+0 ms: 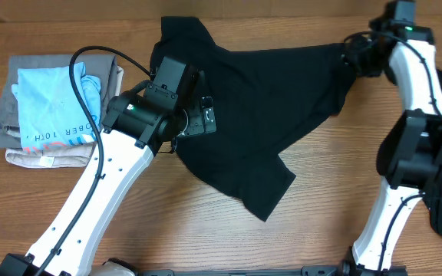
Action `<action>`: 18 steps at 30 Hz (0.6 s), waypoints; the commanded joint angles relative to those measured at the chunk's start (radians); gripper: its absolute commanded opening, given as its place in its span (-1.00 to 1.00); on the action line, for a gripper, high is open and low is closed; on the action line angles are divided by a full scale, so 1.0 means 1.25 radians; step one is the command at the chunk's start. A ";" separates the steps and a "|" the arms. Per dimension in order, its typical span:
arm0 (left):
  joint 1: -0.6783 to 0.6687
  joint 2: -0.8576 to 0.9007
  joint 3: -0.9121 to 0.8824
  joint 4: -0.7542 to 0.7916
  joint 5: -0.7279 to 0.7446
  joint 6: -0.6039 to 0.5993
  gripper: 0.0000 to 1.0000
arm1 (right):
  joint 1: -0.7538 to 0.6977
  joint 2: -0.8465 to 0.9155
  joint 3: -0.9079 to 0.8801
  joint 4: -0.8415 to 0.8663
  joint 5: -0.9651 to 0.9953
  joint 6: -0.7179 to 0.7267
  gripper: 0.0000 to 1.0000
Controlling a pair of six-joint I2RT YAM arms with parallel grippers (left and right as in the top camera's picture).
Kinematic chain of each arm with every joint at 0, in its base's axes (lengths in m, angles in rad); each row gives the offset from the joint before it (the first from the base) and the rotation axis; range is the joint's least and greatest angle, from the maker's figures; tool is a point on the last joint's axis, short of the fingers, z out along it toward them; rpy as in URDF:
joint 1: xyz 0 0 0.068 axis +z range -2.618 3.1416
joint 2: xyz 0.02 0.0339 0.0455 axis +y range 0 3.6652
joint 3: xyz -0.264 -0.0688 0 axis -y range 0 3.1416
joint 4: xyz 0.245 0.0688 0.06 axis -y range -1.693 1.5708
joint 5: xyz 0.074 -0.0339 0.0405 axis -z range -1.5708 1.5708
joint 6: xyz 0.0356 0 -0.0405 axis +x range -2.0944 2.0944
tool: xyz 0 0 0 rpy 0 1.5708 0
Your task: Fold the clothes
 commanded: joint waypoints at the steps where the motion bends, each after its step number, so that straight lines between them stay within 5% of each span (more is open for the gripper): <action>1: -0.005 0.005 -0.008 0.003 -0.013 0.001 1.00 | 0.038 0.003 0.019 0.011 0.145 -0.008 0.01; 7: -0.005 0.005 -0.008 0.003 -0.013 0.001 0.99 | 0.074 0.017 0.019 0.026 0.335 -0.008 0.01; 18: -0.005 0.005 -0.008 0.002 -0.013 0.001 1.00 | 0.074 0.056 0.019 0.048 0.302 -0.008 0.00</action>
